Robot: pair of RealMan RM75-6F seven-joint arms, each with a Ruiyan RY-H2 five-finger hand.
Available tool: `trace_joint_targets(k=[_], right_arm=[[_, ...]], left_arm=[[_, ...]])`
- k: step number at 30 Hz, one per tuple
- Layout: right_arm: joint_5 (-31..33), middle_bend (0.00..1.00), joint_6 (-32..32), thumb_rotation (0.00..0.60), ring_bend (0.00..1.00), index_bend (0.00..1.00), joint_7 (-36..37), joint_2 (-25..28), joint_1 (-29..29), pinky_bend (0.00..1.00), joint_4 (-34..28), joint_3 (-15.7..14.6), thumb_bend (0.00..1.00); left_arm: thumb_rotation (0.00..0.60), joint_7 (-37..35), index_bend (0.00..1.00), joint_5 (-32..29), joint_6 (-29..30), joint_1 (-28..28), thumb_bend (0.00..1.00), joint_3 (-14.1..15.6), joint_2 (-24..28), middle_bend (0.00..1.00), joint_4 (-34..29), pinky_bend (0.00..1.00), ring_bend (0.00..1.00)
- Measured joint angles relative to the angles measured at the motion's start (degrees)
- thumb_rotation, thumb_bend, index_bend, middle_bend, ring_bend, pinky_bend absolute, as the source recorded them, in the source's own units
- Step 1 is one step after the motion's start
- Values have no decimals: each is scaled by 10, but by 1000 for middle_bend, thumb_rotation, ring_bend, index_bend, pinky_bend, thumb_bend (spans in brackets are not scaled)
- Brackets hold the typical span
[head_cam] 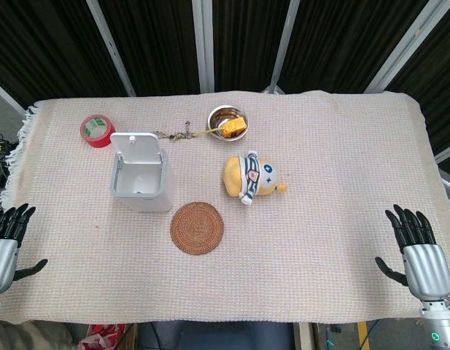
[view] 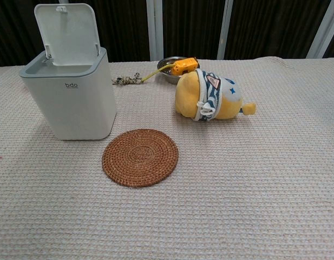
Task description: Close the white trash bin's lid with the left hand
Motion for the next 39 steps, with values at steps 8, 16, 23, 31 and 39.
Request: trace_joint_targets(k=[8, 16, 23, 31, 39], right_arm=[[-2, 0, 1, 600, 0, 0, -1, 0, 0, 0, -1, 0, 238], [-2, 0, -1, 600, 0, 0, -5, -2, 2, 0, -1, -1, 237], [0, 0, 1, 600, 0, 0, 3, -2, 2, 0, -3, 2, 237], [10, 0, -4, 600, 0, 0, 7, -3, 4, 0, -6, 6, 238], [9, 0, -4, 600, 0, 0, 9, -3, 3, 0, -10, 4, 238]], left_arm=[[600, -1, 0, 3, 4, 2, 87, 1, 2, 0, 1, 0, 0], [600, -5, 0, 1, 4, 3, 101, 0, 4, 0, 1, 17, 0], [600, 2, 0, -7, 7, -6, 320, -21, 11, 544, -12, 651, 555], [600, 30, 0, -87, -55, -74, 543, -101, 71, 950, -107, 871, 898], [600, 56, 32, -195, -150, -155, 641, -167, 121, 1000, -166, 954, 982]])
